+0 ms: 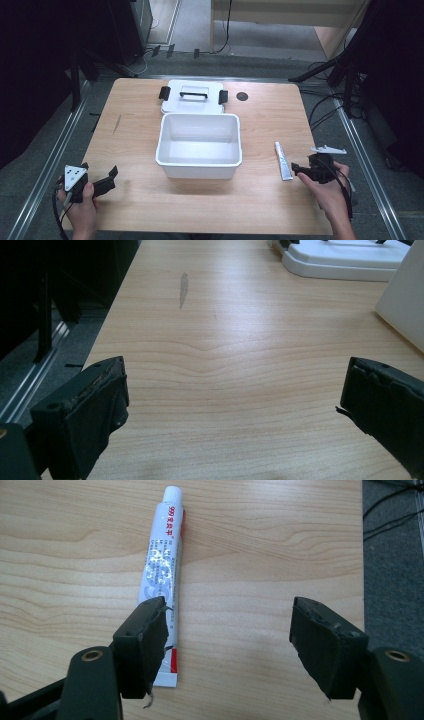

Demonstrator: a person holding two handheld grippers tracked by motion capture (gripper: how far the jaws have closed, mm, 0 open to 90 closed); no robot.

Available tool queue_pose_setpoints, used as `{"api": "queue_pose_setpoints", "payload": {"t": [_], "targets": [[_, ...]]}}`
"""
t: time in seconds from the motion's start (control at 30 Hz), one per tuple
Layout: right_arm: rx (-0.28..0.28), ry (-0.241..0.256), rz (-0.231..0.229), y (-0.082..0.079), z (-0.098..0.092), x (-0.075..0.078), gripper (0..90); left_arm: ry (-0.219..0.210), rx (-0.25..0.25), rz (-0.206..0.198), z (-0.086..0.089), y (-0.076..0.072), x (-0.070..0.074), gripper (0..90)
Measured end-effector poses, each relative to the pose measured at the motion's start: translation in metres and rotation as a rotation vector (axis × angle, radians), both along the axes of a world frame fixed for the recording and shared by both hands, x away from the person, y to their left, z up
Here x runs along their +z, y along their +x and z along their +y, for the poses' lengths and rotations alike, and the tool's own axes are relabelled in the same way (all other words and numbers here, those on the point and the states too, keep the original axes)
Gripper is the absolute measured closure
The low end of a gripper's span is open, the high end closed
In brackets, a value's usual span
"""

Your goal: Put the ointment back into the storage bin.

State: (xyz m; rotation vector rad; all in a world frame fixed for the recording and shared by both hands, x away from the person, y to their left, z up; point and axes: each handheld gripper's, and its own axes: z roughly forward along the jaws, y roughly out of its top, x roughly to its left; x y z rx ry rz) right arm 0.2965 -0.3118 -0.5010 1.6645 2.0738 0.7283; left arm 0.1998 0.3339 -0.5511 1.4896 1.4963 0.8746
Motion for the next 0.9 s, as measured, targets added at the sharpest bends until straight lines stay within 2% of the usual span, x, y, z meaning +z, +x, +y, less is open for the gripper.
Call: {"api": "queue_pose_setpoints", "payload": {"t": [0.07, 0.2, 0.33, 0.37, 0.4, 0.47, 0.7, 0.8, 0.9], "targets": [[0.02, -0.02, 0.05, 0.009, 0.006, 0.007, 29.9, -0.002, 0.0, 0.002, 0.0, 0.0, 0.0, 0.0], [0.034, -0.065, 0.12, 0.022, 0.016, 0.016, 30.1, -0.001, 0.001, 0.006, 0.0, 0.001, 0.0, 0.0], [0.041, -0.121, 0.192, 0.034, 0.027, 0.019, 29.9, -0.002, 0.0, 0.007, 0.0, 0.001, 0.0, 0.0], [0.041, -0.121, 0.192, 0.034, 0.027, 0.019, 29.9, -0.002, 0.0, 0.007, 0.0, 0.001, 0.0, 0.0], [0.053, -0.142, 0.227, 0.041, 0.032, 0.019, 30.1, -0.003, -0.001, 0.008, 0.0, 0.001, 0.0, 0.0], [0.053, -0.154, 0.257, 0.048, 0.036, 0.019, 31.8, -0.004, -0.001, 0.008, 0.001, 0.001, 0.0, 0.0], [0.043, -0.13, 0.348, 0.071, 0.049, 0.027, 42.4, -0.003, -0.002, 0.009, 0.0, 0.001, 0.0, 0.0], [0.037, -0.124, 0.395, 0.078, 0.056, 0.028, 43.7, -0.004, -0.005, 0.011, 0.001, 0.001, 0.0, 0.0], [0.041, -0.142, 0.436, 0.085, 0.061, 0.026, 45.9, -0.002, -0.008, 0.013, 0.0, 0.001, 0.0, 0.0]]}}
